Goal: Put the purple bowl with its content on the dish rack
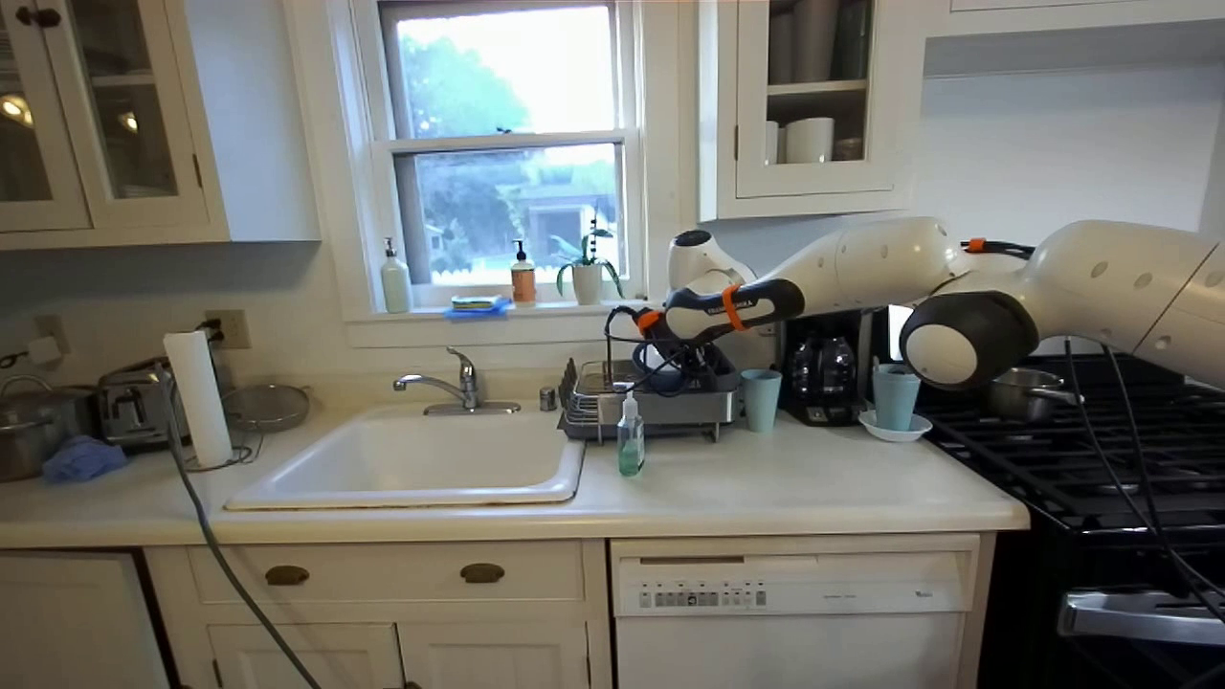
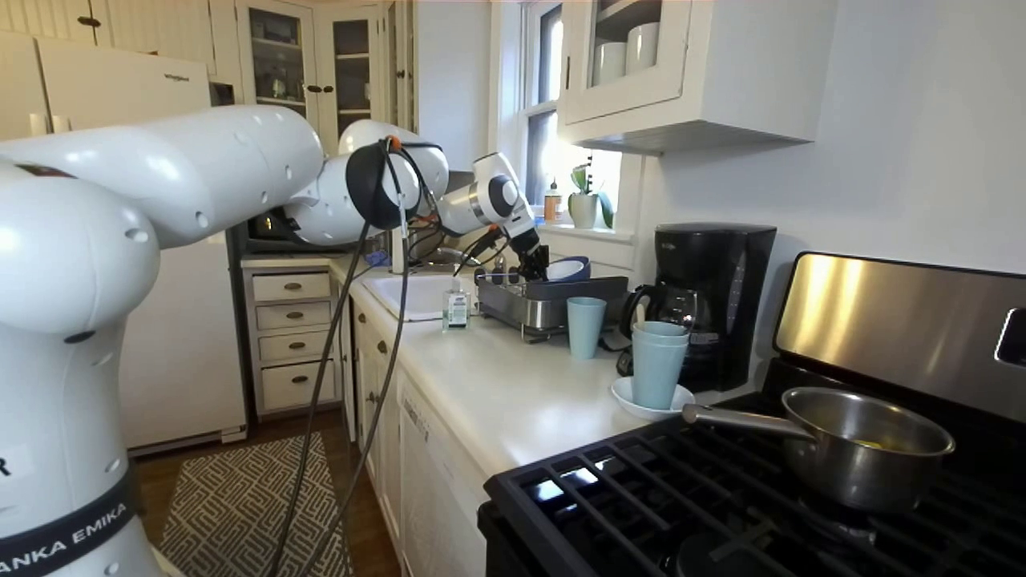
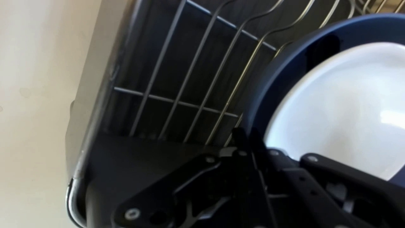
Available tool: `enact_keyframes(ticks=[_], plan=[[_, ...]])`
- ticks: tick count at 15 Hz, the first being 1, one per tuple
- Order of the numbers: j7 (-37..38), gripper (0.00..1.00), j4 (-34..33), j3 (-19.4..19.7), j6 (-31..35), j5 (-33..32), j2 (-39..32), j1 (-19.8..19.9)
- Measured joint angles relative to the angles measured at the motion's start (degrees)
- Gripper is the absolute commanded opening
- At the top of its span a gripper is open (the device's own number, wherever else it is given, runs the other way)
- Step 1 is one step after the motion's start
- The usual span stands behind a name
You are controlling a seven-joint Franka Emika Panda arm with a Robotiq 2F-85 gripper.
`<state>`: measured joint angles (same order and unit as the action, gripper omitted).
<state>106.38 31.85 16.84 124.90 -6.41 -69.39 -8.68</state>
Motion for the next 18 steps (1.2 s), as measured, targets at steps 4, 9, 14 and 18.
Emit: enact_keyframes(ticks=[4,9,14,18], plan=[[0.0,0.34,-0.8,0.2,-0.9,0.0,-0.4,0.0],[0.1,0.69,-1.6,0.7,-1.7,0.0,-0.4,0.1],[0.1,0.99,-2.4,0.7,-2.0,0.1,-0.4,0.1],[-4.0,1.00,-3.9,-2.0,-3.7,1.0,0.8,-0.2]])
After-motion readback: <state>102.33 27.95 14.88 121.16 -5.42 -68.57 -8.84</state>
